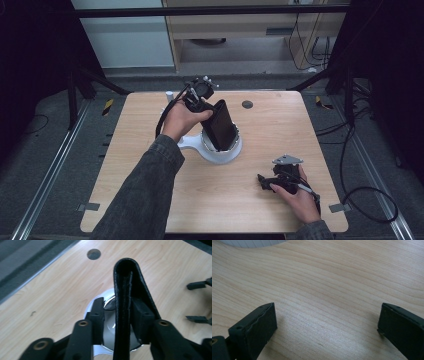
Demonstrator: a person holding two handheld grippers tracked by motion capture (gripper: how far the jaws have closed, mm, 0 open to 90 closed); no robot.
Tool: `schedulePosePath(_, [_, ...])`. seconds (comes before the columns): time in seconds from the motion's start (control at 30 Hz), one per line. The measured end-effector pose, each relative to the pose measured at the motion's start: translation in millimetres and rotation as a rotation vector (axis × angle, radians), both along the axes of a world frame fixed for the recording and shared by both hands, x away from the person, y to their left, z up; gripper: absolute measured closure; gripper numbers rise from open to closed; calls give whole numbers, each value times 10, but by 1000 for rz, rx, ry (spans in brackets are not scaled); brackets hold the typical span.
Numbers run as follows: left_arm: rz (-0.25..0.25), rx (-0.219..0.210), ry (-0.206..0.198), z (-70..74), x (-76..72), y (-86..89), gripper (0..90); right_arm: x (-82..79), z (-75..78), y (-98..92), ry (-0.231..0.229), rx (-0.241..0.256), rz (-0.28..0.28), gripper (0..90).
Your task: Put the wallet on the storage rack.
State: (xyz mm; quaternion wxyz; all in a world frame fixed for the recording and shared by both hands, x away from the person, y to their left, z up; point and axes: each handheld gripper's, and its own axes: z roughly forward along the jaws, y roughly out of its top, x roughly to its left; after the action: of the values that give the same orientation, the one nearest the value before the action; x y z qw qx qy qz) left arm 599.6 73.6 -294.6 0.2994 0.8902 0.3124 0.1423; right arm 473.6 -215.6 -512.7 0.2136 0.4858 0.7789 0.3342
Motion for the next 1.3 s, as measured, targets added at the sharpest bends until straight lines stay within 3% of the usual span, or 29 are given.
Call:
schedulePosePath(0.33, [43, -66, -110, 141, -98, 52, 520, -2, 2, 0, 3, -1, -1, 22])
schedulePosePath(0.67, [38, -89, -174, 290, -207, 106, 448, -2, 3, 0, 4, -2, -2, 22])
schedulePosePath(0.87, [8, -106, -202, 366, -314, 116, 326, -2, 2, 1, 3, 0, -2, 22])
schedulePosePath(1.0, [-32, -102, -193, 363, -401, 81, 219, -3, 2, 2, 5, 0, -2, 22])
schedulePosePath(1.1, [-30, -119, -211, 360, -480, 62, 148, -5, 2, 5, 7, 4, -5, 22])
schedulePosePath(1.3, [-69, -133, -218, 336, -637, 27, 89, -3, 2, 2, 5, 1, -3, 22])
